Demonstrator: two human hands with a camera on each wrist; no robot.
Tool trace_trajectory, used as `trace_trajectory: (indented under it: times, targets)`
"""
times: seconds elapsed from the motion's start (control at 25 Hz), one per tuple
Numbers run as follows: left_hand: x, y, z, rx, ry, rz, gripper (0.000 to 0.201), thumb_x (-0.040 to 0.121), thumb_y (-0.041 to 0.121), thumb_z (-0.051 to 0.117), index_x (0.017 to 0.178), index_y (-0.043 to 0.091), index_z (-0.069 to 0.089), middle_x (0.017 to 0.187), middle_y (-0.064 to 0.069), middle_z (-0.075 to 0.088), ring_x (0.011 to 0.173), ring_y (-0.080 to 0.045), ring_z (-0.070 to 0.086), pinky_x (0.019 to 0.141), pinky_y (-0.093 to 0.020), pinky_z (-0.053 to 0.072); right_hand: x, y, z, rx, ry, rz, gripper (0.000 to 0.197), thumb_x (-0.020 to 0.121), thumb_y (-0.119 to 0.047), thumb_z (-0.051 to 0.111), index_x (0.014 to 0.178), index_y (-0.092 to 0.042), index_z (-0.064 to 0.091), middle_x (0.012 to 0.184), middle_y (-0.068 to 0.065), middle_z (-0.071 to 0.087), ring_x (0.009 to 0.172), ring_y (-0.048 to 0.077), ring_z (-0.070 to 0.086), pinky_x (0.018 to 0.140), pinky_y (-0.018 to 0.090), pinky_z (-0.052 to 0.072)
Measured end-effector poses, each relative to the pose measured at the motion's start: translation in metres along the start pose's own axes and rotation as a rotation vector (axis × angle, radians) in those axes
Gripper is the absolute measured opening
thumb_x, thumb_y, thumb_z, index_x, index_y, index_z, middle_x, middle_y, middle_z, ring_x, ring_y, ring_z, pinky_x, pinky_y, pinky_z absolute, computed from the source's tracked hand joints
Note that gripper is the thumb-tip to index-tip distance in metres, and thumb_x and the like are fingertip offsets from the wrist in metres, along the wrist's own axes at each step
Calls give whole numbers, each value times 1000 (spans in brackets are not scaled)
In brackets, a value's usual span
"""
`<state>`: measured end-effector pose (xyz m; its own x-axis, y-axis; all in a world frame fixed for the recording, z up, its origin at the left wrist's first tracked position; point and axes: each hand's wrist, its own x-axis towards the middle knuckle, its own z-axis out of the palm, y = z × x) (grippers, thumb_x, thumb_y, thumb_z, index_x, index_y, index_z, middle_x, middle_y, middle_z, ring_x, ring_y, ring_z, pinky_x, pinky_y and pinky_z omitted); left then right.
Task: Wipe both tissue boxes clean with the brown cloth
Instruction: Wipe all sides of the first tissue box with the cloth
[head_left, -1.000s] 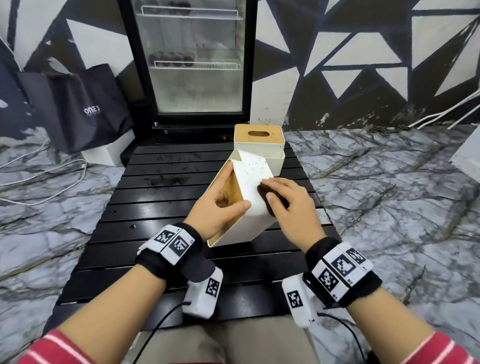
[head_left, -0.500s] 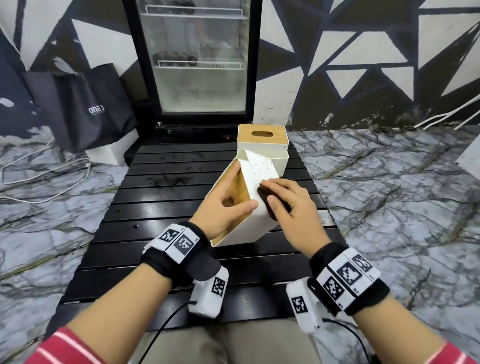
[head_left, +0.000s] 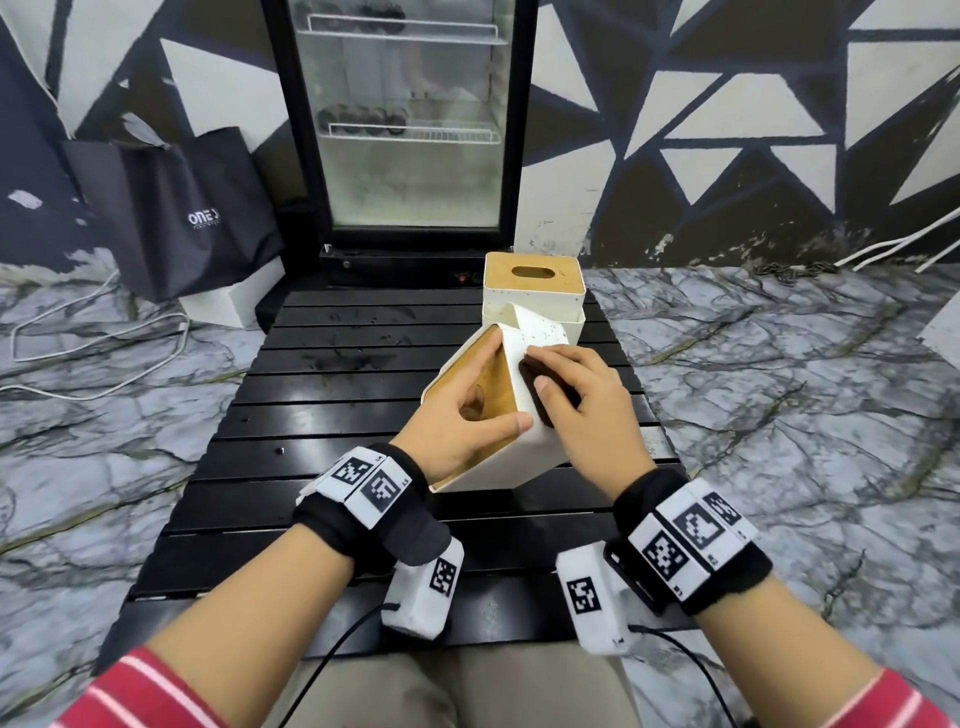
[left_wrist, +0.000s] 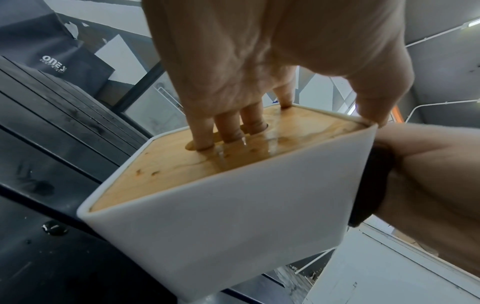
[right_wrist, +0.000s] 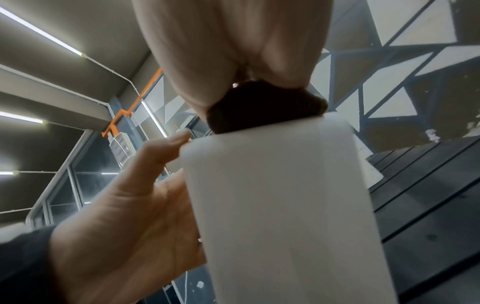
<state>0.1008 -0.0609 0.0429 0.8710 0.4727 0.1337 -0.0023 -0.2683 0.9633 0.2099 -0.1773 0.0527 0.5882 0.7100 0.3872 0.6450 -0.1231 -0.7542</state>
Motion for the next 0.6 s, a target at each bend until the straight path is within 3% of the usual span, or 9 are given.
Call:
trace_trajectory:
  times: [0.12, 0.24, 0.36, 0.6]
  targets:
    - [-1, 0, 3, 38, -21, 5, 97, 68, 37, 73, 147, 38, 17, 126, -6, 54, 94, -18, 58, 87, -22, 47, -8, 1, 0, -8, 8, -55, 33, 91, -21, 48, 122, -25, 57, 119, -13, 49, 115, 16, 40, 94, 11, 26]
    - [1, 2, 3, 29, -24, 28, 89, 75, 25, 73, 146, 38, 20, 118, 0, 53, 86, -4, 55, 81, -14, 45, -8, 4, -3, 9, 28, -81, 33, 90, -23, 47, 122, -24, 57, 117, -14, 48, 113, 16, 41, 91, 5, 24]
    - [2, 0, 4, 33, -28, 21, 91, 68, 34, 71, 144, 42, 21, 113, 4, 52, 84, -3, 53, 82, -15, 43, 7, 1, 1, 10, 54, -42, 31, 91, -13, 50, 120, -20, 59, 114, -10, 50, 113, 21, 44, 94, 17, 28]
    - [2, -4, 7, 33, -34, 37, 95, 60, 49, 69, 143, 46, 22, 90, 7, 51, 76, -9, 46, 78, -20, 42, 28, 0, 5, 9, 111, -28, 31, 91, -13, 49, 120, -17, 59, 121, 3, 55, 111, 29, 47, 102, 38, 37]
